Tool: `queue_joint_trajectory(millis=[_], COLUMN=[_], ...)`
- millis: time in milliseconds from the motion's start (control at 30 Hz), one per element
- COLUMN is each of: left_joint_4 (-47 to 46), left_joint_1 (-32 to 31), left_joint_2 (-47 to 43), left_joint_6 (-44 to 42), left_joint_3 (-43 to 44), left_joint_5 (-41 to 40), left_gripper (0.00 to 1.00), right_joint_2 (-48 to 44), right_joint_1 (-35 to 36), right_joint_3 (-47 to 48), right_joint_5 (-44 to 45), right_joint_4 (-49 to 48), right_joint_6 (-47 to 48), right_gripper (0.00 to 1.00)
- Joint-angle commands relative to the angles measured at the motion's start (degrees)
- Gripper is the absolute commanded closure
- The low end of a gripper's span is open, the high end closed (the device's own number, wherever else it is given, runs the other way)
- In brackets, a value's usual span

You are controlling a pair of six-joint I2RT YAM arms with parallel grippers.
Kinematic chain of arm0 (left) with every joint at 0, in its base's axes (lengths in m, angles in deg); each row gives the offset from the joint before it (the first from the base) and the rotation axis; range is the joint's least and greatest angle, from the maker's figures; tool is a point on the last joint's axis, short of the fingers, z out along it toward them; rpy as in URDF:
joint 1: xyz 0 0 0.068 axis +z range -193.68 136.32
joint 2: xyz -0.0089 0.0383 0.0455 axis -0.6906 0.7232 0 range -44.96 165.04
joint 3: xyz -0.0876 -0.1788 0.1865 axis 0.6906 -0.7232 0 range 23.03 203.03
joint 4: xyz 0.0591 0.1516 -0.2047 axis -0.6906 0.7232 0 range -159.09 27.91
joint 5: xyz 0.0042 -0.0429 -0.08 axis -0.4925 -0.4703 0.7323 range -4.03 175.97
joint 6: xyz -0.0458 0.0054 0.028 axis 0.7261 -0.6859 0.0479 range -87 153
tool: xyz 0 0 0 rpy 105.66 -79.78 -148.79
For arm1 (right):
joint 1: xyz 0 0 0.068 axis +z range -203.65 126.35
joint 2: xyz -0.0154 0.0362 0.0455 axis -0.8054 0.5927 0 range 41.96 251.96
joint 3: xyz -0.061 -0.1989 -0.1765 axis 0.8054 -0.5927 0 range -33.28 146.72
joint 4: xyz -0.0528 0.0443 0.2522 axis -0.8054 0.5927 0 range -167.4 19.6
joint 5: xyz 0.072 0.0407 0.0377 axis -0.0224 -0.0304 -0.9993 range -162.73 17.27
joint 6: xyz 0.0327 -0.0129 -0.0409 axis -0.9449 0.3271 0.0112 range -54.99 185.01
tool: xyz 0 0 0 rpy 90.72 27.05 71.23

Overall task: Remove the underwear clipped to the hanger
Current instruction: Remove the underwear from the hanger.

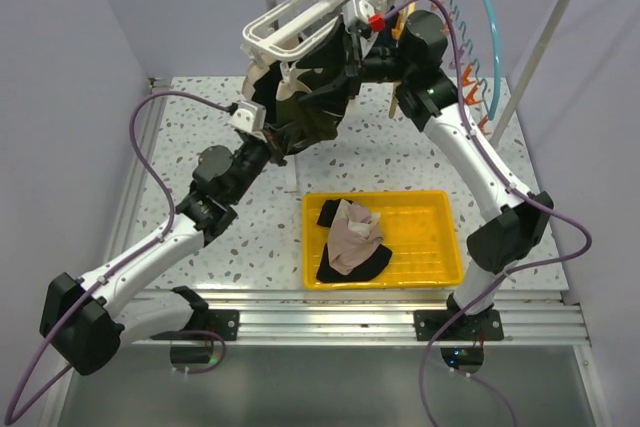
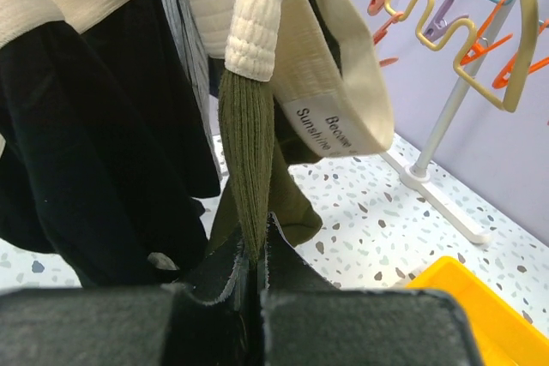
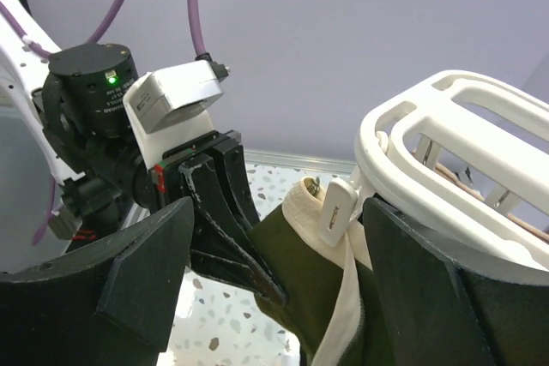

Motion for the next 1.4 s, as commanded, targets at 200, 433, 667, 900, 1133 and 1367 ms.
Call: queue_joint_trajectory(millis=[200, 433, 667, 900, 1133, 1367], left_joint_4=[-3.64, -3.73, -4.79, -5.31, -5.75, -5.49], left_joint_1=[1.47, 2.09, 2.18, 2.26, 2.18, 2.26], left_joint_2=[-1.94, -2.12, -2.12, -2.2, -2.03, -3.34], left_joint_6=[1.29, 1.38, 2.17, 3.31, 4.36, 4.2], left_joint_3=[-0.58, 0.38, 2.23, 3.99, 5.13, 4.96], left_joint_5=[0.21, 1.0, 3.28, 3.9, 3.9, 6.71], left_gripper=[1.0, 1.0, 0.98, 0.93, 0.91, 0.42], right_joint_2=[-3.32, -4.38, -2.54, -0.95, -0.87, -1.22], right_joint_1=[-0.13, -0.13, 0.04, 0.48, 2.07, 2.07], right_joint_3=[6.89, 6.1, 6.1, 6.28, 5.66, 5.57], right_joint_5=[6.59, 13.88, 23.12, 24.44, 25.32, 25.94], right_joint_4=[24.3, 37.41, 40.85, 40.33, 37.52, 36.63], right_joint_6=[18.85, 30.46, 33.64, 33.03, 30.49, 29.33], right_gripper=[0.16, 0.16, 0.28, 0.53, 0.72, 0.78])
